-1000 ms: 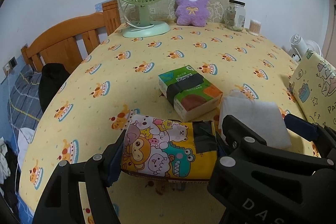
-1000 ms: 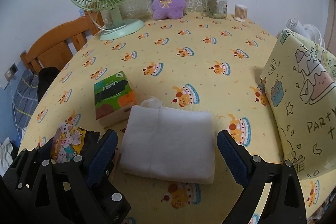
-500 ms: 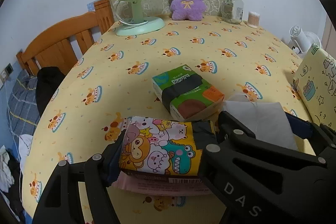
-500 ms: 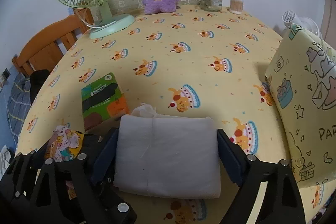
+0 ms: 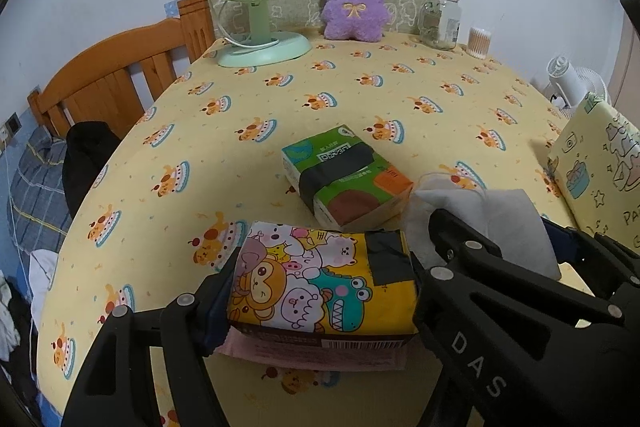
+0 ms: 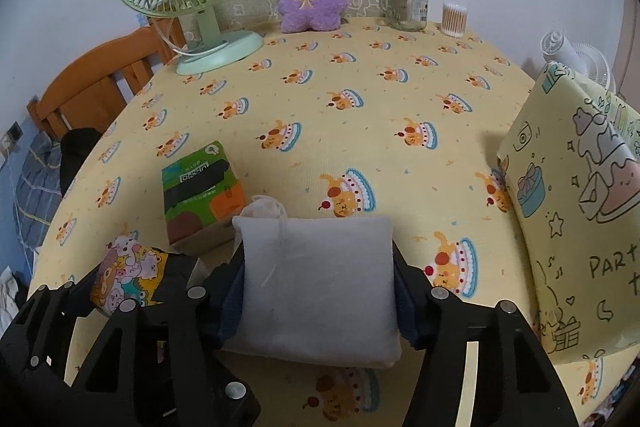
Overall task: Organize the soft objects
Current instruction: 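Lift and carry the cartoon pouch and white cloth toward the box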
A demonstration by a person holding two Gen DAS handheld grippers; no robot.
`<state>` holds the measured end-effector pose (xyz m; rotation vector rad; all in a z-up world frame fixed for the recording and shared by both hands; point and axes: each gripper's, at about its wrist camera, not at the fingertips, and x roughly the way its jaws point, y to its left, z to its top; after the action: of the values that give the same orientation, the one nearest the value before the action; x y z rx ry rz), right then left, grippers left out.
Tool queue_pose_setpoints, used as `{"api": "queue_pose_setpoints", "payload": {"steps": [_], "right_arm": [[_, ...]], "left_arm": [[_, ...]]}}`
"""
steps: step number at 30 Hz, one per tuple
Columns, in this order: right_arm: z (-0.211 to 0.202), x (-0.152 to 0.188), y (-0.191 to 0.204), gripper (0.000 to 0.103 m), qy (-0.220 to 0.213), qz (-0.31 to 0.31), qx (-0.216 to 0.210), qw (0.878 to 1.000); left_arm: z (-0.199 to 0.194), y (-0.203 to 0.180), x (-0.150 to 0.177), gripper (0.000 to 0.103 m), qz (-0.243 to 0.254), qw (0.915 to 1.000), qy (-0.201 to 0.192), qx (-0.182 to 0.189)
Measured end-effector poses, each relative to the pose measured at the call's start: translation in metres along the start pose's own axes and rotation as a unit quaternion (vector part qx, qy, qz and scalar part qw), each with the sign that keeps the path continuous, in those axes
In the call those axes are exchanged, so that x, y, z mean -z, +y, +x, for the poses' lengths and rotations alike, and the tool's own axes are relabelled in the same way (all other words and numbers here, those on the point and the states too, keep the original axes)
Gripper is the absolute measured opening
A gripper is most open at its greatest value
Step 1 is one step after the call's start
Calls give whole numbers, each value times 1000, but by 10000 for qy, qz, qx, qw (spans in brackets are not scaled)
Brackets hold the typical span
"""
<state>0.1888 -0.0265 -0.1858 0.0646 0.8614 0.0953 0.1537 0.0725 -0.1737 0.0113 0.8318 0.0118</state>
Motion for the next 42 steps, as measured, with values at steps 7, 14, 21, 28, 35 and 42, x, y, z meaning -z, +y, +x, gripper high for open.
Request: {"api": "queue_pose_setpoints", "payload": {"steps": [7, 14, 21, 28, 35, 42], "right_arm": [[-17, -2, -3, 63, -170, 7, -31, 9998], [-34, -6, -5, 62, -317, 21, -37, 9995], [-56, -11, -7, 62, -533, 19, -49, 9986], [-75, -15, -9, 62, -699, 4, -43, 9975], [-96, -20, -9, 62, -902, -40, -67, 9959], [-113, -26, -14, 62, -1049, -57, -105, 9944]], "left_arm": [[-16, -3, -3, 76, -16, 9999, -161, -18], [-31, -6, -8, 76, -43, 9996, -292, -39], [-50, -8, -13, 76, -29, 9988, -485, -41], [-67, -11, -19, 76, -26, 9979, -649, -21], [-85, -13, -25, 76, -7, 9963, -853, -47], [-102, -18, -30, 76, 7, 9948, -1017, -70]]}}
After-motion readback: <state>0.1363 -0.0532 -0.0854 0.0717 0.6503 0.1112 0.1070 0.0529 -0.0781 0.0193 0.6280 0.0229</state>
